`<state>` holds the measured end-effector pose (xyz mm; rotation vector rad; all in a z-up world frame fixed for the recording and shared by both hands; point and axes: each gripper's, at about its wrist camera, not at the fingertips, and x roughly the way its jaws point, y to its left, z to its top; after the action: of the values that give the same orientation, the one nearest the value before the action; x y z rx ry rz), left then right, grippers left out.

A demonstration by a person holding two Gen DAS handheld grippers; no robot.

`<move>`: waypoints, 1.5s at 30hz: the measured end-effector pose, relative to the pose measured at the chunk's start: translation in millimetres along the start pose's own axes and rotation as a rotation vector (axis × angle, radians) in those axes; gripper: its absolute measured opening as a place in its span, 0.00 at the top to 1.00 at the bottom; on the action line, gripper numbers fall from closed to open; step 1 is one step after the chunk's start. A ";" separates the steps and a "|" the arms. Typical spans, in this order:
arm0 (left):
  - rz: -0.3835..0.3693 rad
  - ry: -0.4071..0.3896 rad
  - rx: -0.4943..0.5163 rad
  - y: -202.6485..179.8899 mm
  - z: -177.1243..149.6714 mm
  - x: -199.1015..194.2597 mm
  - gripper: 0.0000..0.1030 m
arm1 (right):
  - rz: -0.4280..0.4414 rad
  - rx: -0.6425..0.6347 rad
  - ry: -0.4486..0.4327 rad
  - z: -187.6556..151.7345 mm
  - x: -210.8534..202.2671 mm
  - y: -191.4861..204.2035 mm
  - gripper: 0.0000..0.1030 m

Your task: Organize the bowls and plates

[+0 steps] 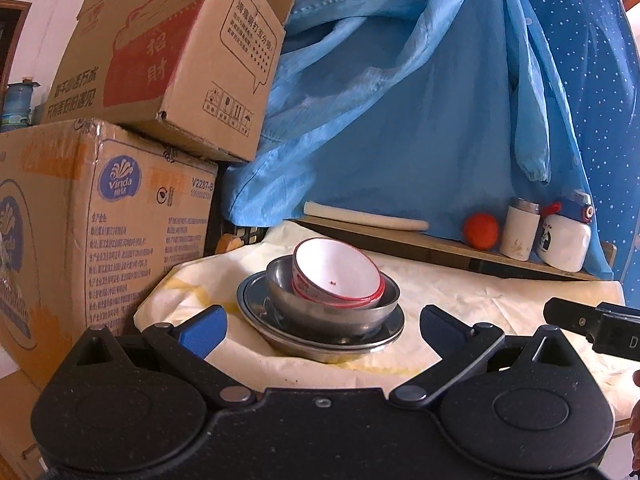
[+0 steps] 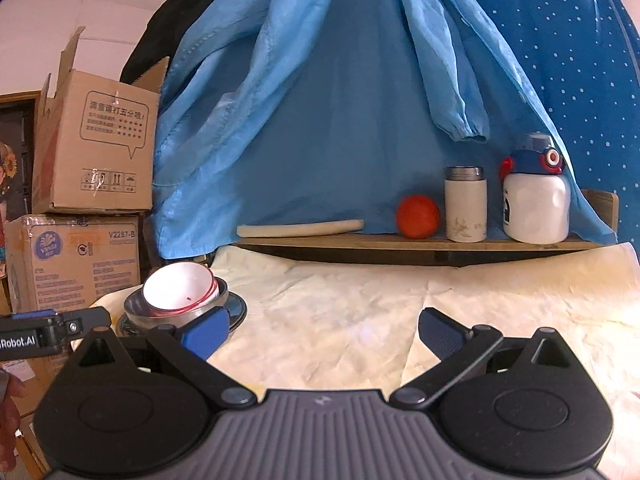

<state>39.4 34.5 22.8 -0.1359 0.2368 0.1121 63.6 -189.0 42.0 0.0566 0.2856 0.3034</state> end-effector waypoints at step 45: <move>0.009 0.041 0.024 -8.1 -28.2 4.4 0.01 | -0.027 0.014 0.013 -38.0 -2.5 -2.7 0.00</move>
<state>38.3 22.9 -4.4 -0.1136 0.2794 0.1151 51.2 -191.9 6.0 0.0648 0.3016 0.2748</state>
